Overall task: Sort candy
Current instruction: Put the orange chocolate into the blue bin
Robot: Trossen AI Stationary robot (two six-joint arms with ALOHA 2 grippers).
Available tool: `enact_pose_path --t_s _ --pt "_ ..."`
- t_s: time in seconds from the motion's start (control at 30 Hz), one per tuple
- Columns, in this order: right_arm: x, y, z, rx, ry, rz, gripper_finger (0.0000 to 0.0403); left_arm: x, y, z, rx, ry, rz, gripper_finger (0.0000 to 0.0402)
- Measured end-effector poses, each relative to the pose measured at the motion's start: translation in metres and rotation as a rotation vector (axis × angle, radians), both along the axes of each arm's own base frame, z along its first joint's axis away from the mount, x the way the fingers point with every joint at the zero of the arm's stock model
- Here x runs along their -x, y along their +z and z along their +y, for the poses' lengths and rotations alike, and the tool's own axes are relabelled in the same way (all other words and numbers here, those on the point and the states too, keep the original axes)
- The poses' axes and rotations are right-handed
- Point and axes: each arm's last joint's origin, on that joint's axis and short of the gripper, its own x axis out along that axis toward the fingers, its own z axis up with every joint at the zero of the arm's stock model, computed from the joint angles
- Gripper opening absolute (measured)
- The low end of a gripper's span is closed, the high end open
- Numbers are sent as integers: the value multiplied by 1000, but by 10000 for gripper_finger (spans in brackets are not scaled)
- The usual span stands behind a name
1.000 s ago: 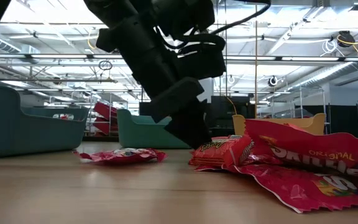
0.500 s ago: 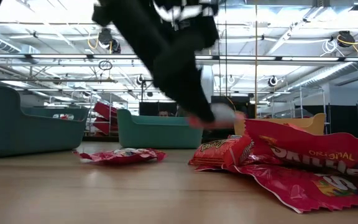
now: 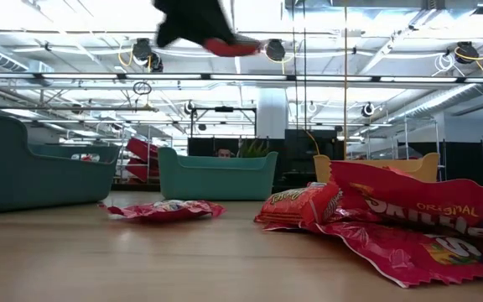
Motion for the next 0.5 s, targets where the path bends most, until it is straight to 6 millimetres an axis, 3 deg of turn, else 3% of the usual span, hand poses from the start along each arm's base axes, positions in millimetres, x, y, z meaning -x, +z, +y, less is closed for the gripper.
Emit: enact_pose_path --t_s 0.23,0.5 --pt "0 0 0 -14 -19 -6 162 63 7 -16 -5 194 59 95" --pt "-1 0 0 -68 -86 -8 162 124 -31 -36 94 339 42 95"
